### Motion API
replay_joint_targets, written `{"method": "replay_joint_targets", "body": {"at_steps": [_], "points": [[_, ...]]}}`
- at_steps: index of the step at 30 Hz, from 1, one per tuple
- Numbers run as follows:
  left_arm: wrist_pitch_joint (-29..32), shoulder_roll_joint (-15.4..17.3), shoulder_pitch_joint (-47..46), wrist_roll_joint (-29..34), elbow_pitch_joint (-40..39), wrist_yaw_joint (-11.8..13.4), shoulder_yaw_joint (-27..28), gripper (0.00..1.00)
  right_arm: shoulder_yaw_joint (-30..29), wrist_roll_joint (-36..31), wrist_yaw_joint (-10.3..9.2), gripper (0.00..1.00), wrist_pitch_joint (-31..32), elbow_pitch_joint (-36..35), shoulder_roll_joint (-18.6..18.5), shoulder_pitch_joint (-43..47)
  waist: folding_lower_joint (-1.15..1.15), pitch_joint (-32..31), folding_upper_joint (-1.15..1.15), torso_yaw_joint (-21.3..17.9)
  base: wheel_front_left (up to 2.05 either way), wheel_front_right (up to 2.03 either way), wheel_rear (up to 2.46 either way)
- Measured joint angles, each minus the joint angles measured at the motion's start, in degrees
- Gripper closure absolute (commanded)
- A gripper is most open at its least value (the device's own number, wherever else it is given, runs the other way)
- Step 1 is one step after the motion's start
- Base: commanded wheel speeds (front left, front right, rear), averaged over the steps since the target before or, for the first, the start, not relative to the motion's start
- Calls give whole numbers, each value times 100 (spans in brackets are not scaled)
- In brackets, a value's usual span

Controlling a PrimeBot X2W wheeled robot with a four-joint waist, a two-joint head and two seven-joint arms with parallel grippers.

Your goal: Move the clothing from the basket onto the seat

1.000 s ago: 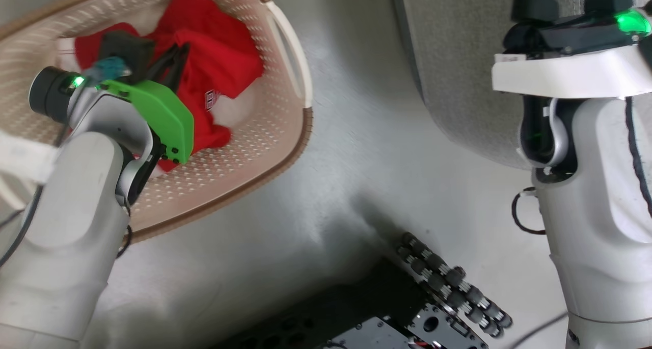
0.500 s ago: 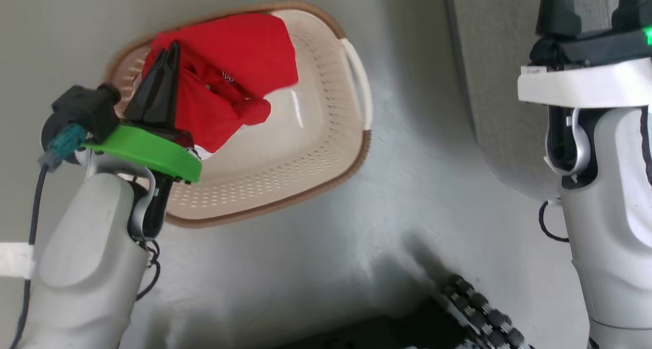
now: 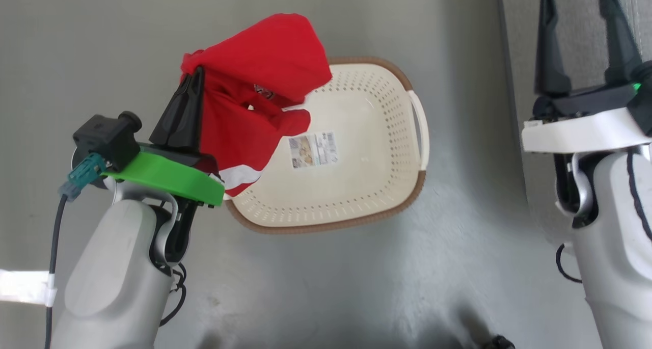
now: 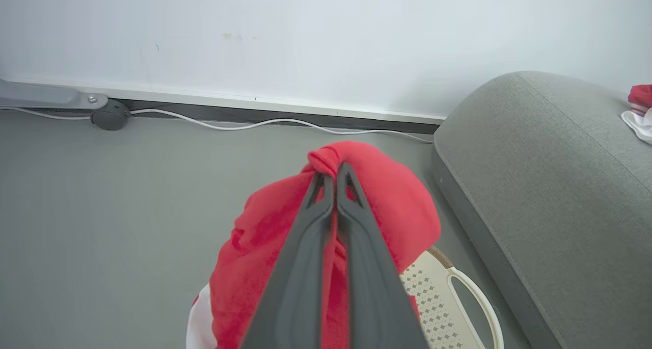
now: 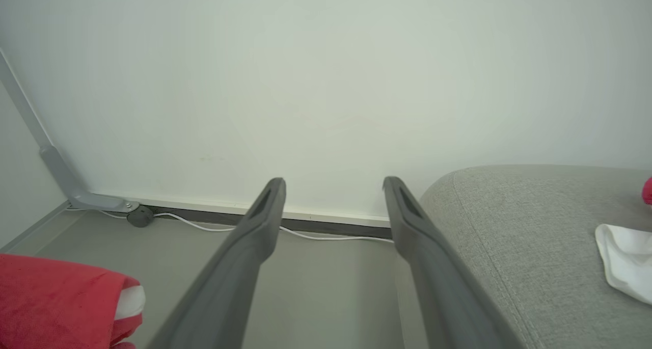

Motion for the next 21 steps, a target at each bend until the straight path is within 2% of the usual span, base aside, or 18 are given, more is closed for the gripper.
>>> {"method": "replay_joint_targets", "body": {"at_steps": [7,14,21], "points": [[2,0,288,73,-311,-2,185,100,314,1,219,0,0,185,104,335,0,-646,0,325,0,0,0],[7,47,681,175,-447,-4,94,100,743,0,505,0,0,447,213,675,0,-1294,0,478,0,0,0],[7,151,1049,248,-559,-4,19,100,1025,3,625,0,0,621,312,979,0,-1915,0,526,0,0,0]]}}
